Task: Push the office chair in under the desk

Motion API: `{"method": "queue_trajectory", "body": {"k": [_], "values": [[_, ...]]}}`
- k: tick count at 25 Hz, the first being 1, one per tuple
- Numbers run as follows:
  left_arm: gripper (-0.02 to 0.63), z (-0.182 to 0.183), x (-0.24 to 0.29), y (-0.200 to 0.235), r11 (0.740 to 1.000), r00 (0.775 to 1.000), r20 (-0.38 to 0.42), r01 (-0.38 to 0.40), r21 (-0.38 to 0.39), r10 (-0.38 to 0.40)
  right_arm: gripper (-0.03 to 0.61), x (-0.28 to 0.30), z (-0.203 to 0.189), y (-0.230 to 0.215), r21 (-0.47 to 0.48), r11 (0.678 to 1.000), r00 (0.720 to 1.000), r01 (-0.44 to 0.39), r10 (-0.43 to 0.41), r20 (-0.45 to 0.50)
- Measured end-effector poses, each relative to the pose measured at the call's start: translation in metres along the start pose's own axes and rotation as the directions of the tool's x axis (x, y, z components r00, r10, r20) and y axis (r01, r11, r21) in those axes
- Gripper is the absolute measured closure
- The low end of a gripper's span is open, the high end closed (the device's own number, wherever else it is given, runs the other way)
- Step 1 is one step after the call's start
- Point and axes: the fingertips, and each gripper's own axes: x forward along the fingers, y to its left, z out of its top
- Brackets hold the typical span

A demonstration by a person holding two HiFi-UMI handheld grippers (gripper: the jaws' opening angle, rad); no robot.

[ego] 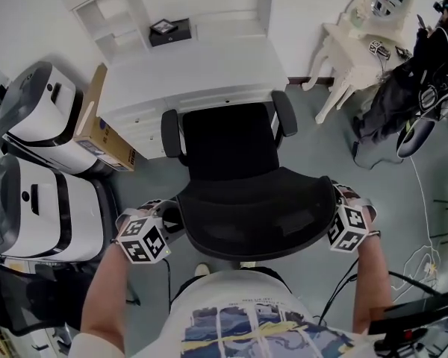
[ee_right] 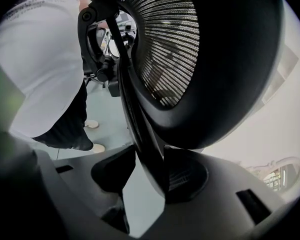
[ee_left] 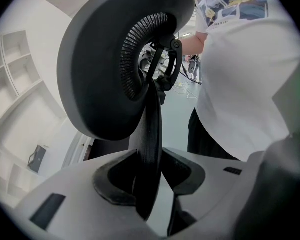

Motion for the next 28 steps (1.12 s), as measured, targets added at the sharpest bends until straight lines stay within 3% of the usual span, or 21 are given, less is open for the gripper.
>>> {"method": "queue_trajectory", "body": {"k": [28], "values": [[0.453, -0.015, -0.004, 0.020, 0.999, 0.999, 0.018, 0.033, 0.022, -0.034, 0.382, 0.009, 0.013, -0.001, 0.026, 1.000, 1.000, -0.006, 0.006, -0.006]]}}
